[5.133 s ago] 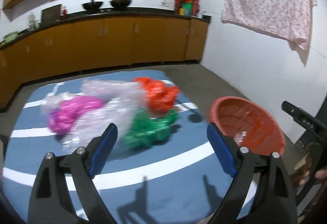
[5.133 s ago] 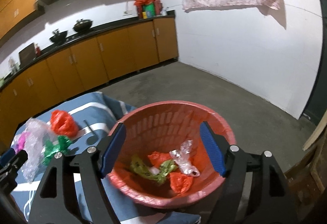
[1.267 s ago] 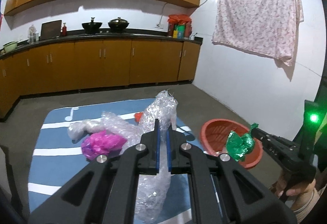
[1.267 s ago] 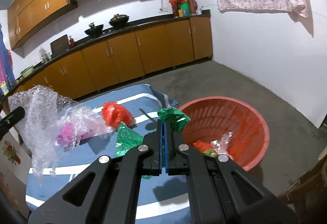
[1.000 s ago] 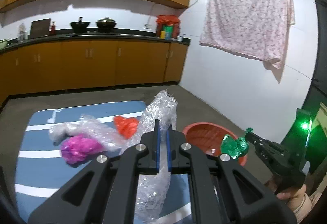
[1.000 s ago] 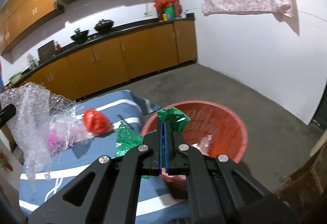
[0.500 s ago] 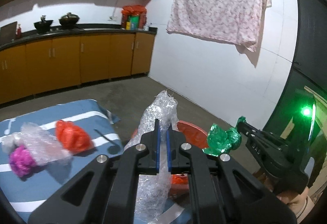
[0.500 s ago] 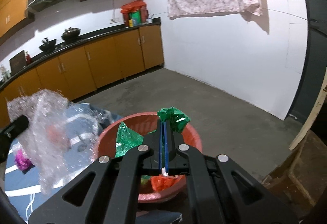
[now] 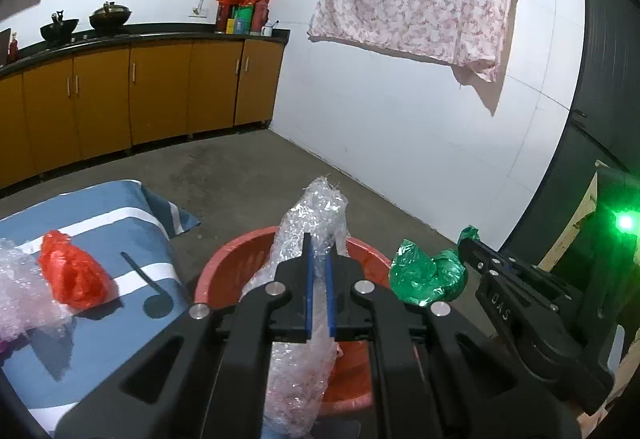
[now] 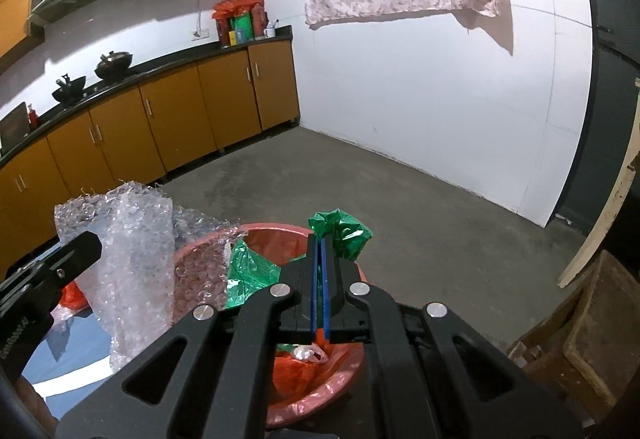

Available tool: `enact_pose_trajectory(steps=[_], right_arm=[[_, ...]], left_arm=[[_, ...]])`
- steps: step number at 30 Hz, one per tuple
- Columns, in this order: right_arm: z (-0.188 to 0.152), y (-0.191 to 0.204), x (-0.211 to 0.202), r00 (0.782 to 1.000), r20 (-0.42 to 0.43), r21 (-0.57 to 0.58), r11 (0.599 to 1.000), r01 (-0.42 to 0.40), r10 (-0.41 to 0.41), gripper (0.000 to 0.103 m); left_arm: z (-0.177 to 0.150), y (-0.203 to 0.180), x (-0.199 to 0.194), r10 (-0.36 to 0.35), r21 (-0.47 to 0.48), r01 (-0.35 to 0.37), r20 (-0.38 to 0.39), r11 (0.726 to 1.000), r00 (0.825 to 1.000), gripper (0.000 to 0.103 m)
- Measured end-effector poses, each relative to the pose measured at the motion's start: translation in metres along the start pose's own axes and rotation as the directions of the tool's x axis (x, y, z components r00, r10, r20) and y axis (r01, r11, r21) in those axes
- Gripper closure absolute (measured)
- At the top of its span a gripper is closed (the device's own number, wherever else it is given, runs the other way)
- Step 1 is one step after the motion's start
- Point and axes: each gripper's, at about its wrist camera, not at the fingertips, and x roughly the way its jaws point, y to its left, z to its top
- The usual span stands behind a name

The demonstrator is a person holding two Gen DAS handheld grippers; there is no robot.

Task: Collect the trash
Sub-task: 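Carry both bags over the basket and open both tools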

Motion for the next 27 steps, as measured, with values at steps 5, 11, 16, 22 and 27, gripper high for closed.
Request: enact_pose_trajectory(steps=[5,11,16,22,27], right_arm=[[-0.001,0.000,0.012,1.000,-0.016,0.004,1.000,-0.007,0.007,0.101],[-0.003,0.003,0.025,0.999,-0.042,0.013,1.000,-0.023,0.024,0.101],[-0.003,0.005,0.034,0.996,-0.053,0.023,0.998,-0.066,0.067,0.101],[-0.003,0.011,0.036,0.988,-0.056,0.021,0.989,-0.146,0.147,0.087],[-0.004,0.005,0.025,0.989,-0.032,0.024,0.989,-0.143,0.143,0.057]], left_arm=[[-0.002,-0.002,0.016,-0.012,0.007,0.012,-0.015,1.000,1.000,0.096],[-0.005,0.001,0.033,-0.017,0.003,0.017,-0.040,1.000,0.999,0.096],[-0.009,0.012,0.041,0.001,-0.006,-0.001,-0.059,1.000,0.998,0.095],[-0.009,0.027,0.041,0.021,-0.046,-0.024,-0.062,0.999,0.998,0.064],[-0.008,0.041,0.031,0.063,-0.062,-0.066,-0.049,0.996,0.997,0.053]])
